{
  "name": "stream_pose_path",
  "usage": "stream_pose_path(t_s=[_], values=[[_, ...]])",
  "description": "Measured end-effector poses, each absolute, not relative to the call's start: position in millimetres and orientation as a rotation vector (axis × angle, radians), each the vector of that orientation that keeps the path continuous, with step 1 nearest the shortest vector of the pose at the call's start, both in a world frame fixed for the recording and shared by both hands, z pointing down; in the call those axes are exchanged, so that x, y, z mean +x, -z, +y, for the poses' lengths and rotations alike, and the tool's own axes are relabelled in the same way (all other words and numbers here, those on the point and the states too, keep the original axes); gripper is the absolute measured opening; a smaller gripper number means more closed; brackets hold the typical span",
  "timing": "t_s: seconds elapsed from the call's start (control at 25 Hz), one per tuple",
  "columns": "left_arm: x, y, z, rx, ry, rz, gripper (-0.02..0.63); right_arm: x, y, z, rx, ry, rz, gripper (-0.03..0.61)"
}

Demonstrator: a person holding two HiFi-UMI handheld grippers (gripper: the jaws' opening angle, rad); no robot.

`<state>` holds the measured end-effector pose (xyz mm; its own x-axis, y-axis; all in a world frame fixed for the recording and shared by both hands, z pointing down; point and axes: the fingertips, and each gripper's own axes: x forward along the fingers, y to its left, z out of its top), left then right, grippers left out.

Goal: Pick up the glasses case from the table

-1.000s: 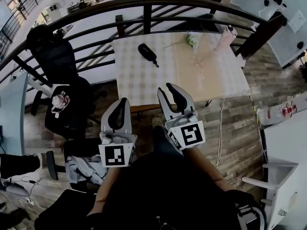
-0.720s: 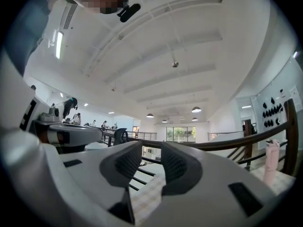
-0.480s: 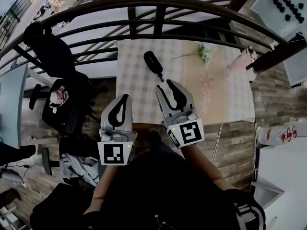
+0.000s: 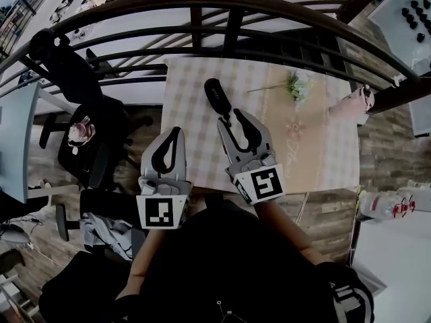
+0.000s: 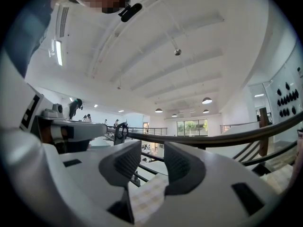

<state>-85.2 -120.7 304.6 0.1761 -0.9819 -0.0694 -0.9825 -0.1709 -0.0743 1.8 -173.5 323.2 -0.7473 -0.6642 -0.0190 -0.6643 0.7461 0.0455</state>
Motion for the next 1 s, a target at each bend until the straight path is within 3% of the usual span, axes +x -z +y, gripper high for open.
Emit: stream_pose_path(t_s=[1.0], values=[[-80,-323,-167,-2.298,0.07,2.023,0.012,14,-357,-224,-1.103,0.019,2.983,0.15]])
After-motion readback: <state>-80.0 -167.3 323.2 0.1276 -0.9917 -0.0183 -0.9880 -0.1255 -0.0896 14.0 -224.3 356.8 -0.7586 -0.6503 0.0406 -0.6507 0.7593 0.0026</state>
